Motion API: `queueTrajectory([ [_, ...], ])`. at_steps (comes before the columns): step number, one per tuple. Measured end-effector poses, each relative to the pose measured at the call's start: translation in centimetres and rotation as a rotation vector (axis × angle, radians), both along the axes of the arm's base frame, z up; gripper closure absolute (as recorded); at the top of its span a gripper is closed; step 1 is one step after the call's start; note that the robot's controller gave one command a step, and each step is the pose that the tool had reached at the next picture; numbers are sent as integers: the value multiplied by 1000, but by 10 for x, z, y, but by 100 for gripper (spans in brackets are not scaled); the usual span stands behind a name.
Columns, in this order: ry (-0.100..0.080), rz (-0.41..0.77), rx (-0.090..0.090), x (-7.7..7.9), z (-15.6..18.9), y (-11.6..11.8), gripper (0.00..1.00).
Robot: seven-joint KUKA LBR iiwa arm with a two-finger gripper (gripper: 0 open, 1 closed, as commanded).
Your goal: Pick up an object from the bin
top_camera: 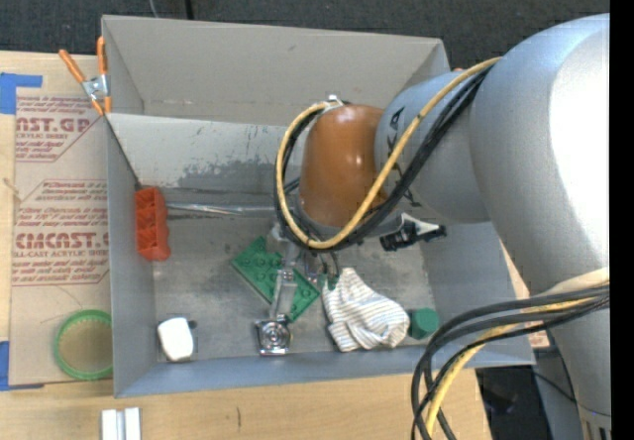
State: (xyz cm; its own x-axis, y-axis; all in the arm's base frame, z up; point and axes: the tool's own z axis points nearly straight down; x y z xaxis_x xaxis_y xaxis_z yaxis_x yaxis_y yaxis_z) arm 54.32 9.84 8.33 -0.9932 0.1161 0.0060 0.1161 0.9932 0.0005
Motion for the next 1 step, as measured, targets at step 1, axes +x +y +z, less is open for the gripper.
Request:
queueTrajectory([
  [1,-3,-67,2,-5,14,-28,0],
])
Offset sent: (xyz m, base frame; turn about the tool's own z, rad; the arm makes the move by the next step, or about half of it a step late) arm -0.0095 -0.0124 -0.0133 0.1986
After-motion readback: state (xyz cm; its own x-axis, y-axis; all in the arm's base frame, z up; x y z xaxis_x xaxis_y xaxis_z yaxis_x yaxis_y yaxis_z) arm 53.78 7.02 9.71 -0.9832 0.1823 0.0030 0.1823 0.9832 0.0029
